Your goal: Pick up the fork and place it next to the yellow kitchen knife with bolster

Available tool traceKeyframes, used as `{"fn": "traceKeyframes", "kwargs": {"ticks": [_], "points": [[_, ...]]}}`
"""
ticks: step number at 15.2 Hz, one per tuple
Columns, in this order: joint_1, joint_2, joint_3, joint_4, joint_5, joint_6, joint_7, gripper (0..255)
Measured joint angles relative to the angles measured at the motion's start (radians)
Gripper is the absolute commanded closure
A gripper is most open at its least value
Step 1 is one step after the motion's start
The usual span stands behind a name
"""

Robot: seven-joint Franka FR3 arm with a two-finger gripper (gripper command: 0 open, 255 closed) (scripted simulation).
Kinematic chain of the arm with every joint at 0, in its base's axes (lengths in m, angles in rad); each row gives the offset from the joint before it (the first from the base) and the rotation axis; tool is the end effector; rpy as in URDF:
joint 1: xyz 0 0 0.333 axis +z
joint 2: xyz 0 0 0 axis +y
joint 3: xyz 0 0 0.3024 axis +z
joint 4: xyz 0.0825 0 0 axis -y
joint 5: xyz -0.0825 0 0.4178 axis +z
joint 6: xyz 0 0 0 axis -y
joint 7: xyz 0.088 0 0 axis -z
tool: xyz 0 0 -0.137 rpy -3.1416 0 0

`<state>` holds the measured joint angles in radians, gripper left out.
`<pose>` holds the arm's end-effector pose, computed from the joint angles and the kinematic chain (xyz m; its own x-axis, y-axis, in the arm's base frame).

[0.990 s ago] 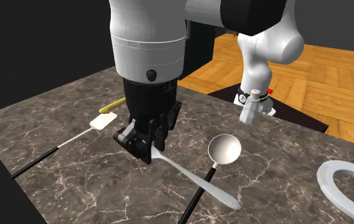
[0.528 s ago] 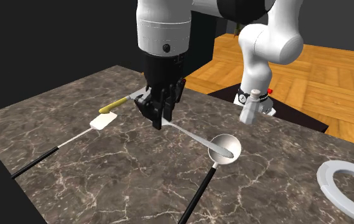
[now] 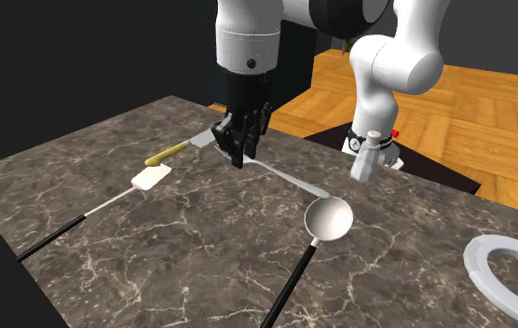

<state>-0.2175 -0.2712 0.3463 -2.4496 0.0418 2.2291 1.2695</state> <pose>0.4799 0.0590 0.3357 0.3834 -0.9212 0.0655 -0.9226 -0.3853 -0.0184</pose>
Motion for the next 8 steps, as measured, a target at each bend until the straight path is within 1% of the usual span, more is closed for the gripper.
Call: {"fn": "traceKeyframes", "kwargs": {"ticks": [8], "points": [[-0.008,0.061,0.009,-0.060,-0.021,0.118,0.016,255]]}}
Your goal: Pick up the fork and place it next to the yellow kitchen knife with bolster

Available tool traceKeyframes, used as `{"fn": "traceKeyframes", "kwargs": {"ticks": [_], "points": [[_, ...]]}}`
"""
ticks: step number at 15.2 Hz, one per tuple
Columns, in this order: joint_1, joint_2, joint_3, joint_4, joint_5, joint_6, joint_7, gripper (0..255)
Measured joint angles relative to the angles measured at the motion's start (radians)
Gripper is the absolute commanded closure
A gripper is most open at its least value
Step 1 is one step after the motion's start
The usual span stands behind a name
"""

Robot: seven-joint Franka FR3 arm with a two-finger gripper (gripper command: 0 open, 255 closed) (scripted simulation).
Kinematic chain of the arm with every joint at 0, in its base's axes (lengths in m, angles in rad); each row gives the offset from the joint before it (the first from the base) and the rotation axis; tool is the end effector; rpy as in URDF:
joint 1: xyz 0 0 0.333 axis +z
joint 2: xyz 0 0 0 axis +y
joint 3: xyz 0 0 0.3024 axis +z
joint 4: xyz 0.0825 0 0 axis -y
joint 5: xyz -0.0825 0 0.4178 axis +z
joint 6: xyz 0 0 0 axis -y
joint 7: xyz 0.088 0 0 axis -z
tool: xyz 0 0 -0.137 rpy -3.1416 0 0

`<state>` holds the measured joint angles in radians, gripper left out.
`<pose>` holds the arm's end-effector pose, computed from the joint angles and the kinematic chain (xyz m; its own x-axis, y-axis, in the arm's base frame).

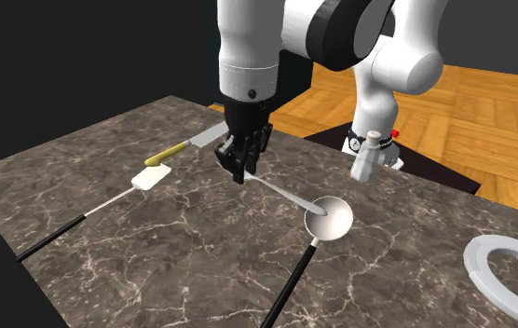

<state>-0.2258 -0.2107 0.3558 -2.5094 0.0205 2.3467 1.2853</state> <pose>0.4749 0.0562 0.2909 0.3838 -0.9211 0.0656 -0.9224 -0.3857 -0.0183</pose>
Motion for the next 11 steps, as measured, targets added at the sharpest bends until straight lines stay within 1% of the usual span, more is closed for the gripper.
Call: {"fn": "traceKeyframes", "kwargs": {"ticks": [6,11], "points": [[-0.008,0.061,0.010,-0.030,-0.029,0.088,0.025,255],[-0.009,0.072,0.012,-0.032,-0.034,0.100,0.031,255]]}}
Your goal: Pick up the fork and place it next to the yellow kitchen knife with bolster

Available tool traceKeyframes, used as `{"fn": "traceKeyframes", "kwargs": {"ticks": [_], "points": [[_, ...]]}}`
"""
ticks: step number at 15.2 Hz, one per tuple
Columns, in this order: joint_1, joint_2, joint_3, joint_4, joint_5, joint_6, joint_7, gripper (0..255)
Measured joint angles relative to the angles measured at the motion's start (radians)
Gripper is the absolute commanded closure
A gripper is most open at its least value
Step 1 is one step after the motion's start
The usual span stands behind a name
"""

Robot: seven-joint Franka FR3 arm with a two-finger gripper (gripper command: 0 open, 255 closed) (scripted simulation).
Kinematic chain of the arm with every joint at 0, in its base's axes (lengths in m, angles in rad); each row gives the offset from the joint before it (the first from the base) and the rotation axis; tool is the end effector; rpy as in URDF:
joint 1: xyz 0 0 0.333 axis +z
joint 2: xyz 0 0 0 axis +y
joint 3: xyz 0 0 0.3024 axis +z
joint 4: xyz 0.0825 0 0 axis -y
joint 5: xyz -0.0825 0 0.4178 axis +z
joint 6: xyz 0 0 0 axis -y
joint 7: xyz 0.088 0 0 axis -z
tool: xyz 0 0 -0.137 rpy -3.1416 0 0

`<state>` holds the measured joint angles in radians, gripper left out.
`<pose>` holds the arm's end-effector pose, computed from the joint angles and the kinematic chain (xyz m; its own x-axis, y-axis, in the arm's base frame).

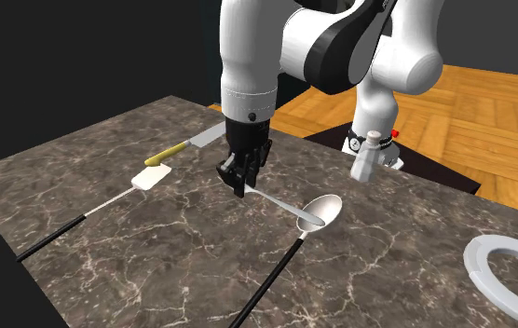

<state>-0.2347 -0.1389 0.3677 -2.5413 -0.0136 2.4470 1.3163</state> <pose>0.4721 0.0573 0.2535 0.3838 -0.9211 0.0657 -0.9224 -0.3857 -0.0189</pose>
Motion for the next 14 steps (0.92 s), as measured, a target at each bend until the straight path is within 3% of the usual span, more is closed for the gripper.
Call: {"fn": "traceKeyframes", "kwargs": {"ticks": [1,2,8,14], "points": [[0.000,0.000,0.000,0.000,0.000,0.000,0.000,255],[0.000,0.000,0.000,0.000,0.000,0.000,0.000,0],[0.000,0.000,0.000,0.000,0.000,0.001,0.000,0],[0.014,-0.097,-0.012,0.042,0.045,-0.134,-0.034,0]]}}
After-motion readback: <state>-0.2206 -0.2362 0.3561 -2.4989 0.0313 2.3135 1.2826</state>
